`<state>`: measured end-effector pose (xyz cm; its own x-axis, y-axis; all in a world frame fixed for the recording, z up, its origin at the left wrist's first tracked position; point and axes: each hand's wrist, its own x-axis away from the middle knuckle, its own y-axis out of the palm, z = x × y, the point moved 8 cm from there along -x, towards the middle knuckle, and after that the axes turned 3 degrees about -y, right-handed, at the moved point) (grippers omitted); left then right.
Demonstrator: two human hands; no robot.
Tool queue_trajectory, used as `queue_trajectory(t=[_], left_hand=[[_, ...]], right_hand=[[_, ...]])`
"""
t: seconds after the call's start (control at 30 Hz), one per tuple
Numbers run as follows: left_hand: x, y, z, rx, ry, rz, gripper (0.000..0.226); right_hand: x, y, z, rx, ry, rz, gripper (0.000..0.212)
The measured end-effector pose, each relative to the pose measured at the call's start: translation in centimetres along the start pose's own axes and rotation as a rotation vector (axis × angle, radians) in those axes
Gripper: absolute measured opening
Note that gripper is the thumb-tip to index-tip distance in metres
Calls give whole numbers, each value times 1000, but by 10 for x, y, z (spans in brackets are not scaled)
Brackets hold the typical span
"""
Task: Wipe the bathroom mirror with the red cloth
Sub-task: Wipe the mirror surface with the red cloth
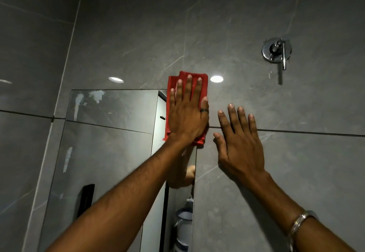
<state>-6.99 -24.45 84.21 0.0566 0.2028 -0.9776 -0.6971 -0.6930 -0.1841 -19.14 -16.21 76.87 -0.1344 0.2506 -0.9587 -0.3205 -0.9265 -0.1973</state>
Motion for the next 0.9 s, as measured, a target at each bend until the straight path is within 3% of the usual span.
queue_trajectory(t=[0.23,0.47,0.9], left_hand=[[41,10,-6,6,-49,67,68],[146,29,-14,41,-32,86,62],[450,78,-46,-14,-33,-133,63]], right_hand=[[23,5,-20,-68,-45,43,66],[55,6,-32,-144,-77,86,64],[230,60,-58,43,-80,-88,69]])
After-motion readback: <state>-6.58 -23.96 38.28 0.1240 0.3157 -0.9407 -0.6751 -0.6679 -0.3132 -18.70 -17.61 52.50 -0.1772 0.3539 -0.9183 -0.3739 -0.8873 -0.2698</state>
